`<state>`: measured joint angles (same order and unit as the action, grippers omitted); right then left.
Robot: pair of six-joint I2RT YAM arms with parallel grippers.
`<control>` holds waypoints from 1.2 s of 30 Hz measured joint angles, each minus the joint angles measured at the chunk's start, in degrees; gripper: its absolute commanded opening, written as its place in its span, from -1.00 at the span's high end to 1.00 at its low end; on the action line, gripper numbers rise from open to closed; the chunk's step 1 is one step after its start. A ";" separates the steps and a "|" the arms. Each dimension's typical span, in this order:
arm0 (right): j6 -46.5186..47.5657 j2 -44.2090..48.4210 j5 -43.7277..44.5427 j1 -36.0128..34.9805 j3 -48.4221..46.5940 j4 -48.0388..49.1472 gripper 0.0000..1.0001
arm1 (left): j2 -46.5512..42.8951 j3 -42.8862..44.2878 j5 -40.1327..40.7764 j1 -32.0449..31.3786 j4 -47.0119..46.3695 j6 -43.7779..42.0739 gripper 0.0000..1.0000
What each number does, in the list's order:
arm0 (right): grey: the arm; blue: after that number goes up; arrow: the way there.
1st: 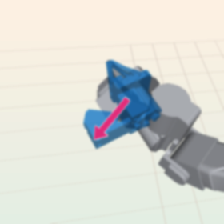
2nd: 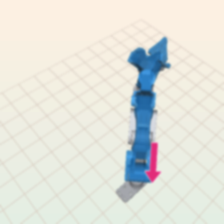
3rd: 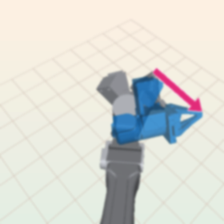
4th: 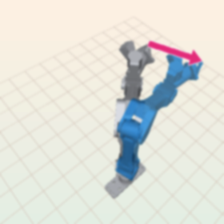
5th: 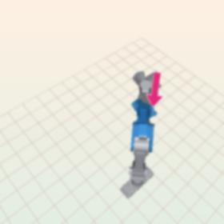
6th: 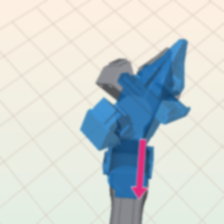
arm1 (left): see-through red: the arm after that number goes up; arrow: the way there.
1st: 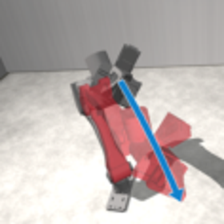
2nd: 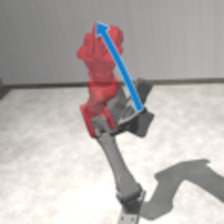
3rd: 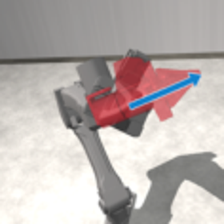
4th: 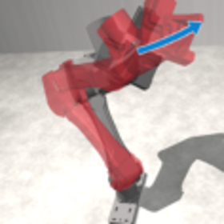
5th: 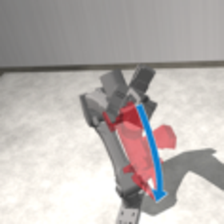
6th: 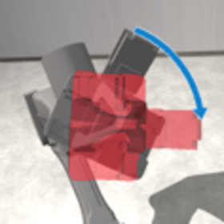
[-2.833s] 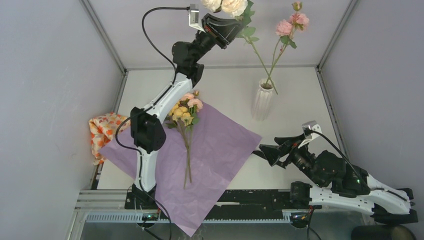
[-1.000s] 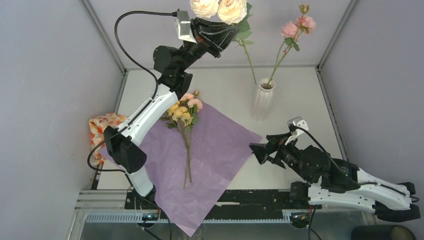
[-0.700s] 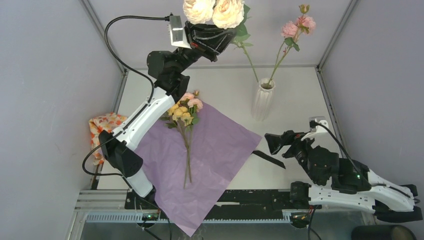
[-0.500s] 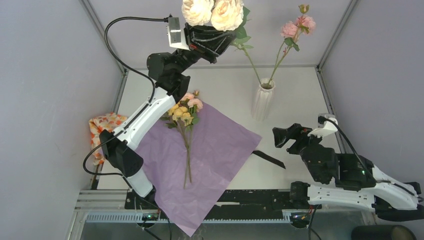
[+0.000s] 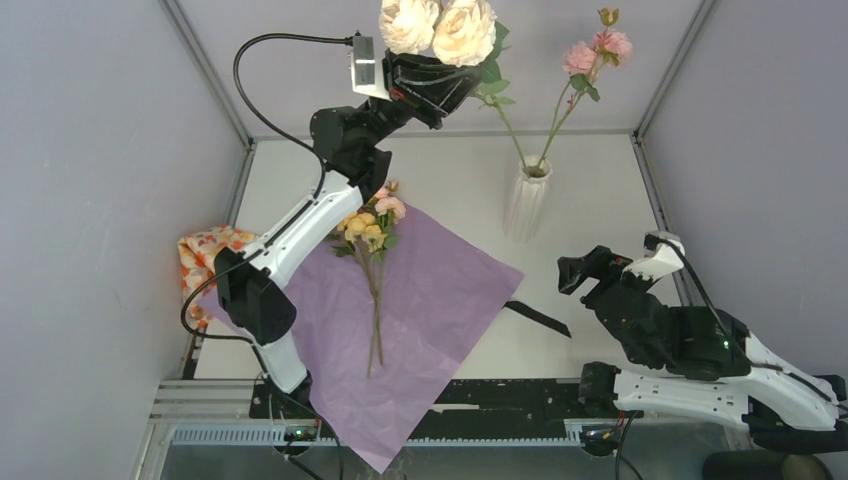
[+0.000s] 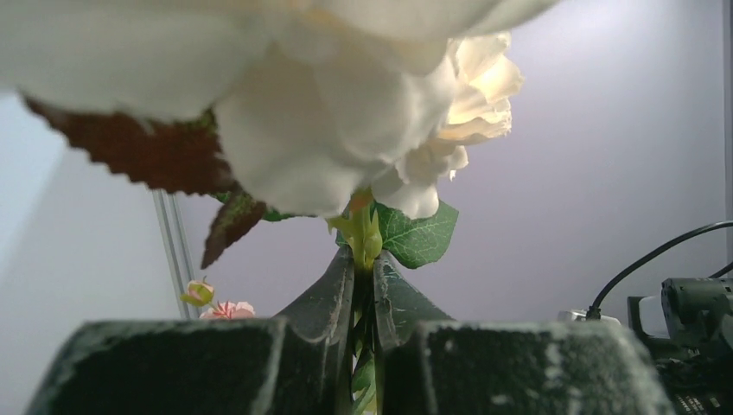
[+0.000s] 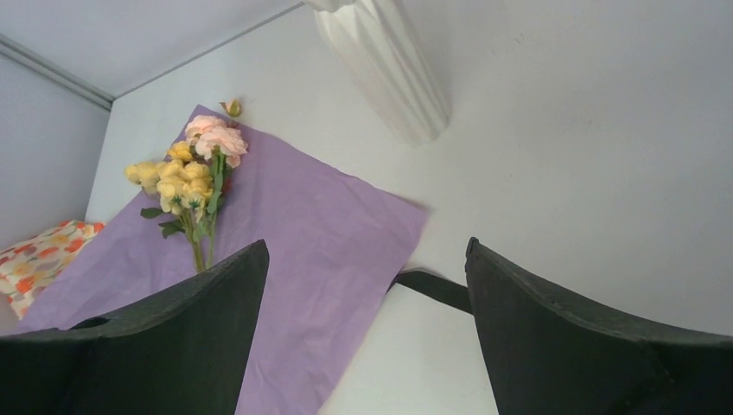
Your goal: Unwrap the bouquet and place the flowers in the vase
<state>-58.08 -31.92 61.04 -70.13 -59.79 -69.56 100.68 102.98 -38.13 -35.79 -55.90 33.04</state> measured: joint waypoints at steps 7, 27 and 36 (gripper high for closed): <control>3.80 1.73 -1.79 0.02 1.09 4.48 -0.85 | 4.22 2.73 0.13 0.02 -3.06 1.86 0.96; 8.37 2.25 -3.76 0.02 3.10 10.19 -0.85 | 6.62 4.46 -1.40 0.02 1.29 2.62 0.93; 9.35 2.73 -4.63 0.02 3.10 11.28 -0.85 | 6.01 11.82 -2.16 0.00 0.87 3.50 0.93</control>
<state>-48.73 -29.19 56.40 -70.11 -56.69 -58.28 106.69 114.80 -40.29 -35.79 -55.02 36.53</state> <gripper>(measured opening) 0.924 0.120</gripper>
